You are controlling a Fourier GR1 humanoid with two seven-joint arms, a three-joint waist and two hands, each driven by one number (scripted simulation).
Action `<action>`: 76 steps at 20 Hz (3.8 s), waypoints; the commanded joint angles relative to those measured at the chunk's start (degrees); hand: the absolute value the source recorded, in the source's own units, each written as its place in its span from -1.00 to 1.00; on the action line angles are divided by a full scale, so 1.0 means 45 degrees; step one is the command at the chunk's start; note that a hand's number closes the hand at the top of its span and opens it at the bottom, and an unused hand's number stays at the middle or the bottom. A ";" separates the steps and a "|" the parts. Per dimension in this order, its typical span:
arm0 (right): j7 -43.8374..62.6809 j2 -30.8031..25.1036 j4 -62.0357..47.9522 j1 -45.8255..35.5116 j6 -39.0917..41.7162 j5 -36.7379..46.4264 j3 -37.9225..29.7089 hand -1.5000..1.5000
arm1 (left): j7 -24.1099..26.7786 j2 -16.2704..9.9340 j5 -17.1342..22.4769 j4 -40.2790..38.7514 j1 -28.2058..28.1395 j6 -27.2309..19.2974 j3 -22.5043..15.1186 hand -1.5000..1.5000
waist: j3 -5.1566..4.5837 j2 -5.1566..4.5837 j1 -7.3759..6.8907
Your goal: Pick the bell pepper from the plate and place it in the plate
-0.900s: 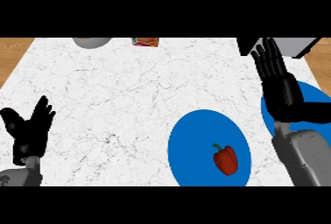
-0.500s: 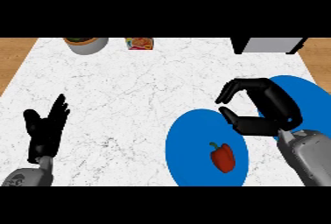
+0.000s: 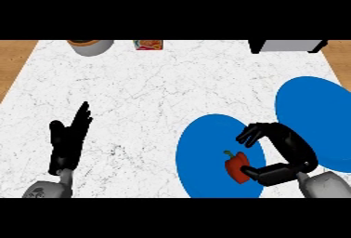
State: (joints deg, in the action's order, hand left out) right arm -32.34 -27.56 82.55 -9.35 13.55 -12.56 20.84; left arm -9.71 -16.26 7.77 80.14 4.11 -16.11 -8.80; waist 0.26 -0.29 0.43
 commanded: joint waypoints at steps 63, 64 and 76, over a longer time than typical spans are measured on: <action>-0.1148 0.1766 -0.1596 -0.1040 0.1515 1.5985 0.0471 1.00 | -0.0104 0.2002 -0.2249 0.0803 -0.0958 0.1357 0.1358 0.00 | -0.0059 0.0072 -0.0113; -0.1348 0.1817 -0.2290 -0.1721 0.1657 1.6209 0.0046 1.00 | 0.0135 0.1797 -0.2177 0.0042 -0.0480 0.1724 0.1693 0.00 | -0.0059 0.0062 -0.0121; 0.5398 0.3077 -0.1308 -0.0817 -0.1563 1.5589 -0.4714 1.00 | 0.0010 0.1670 -0.2127 0.0634 -0.0782 0.1533 0.1802 0.00 | -0.0072 0.0154 0.0198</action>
State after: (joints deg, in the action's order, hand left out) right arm -17.41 -15.45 73.95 -14.00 11.21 57.10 5.20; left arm -10.74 -8.42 -2.03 82.65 1.39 -9.46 -1.15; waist -0.02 0.20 1.09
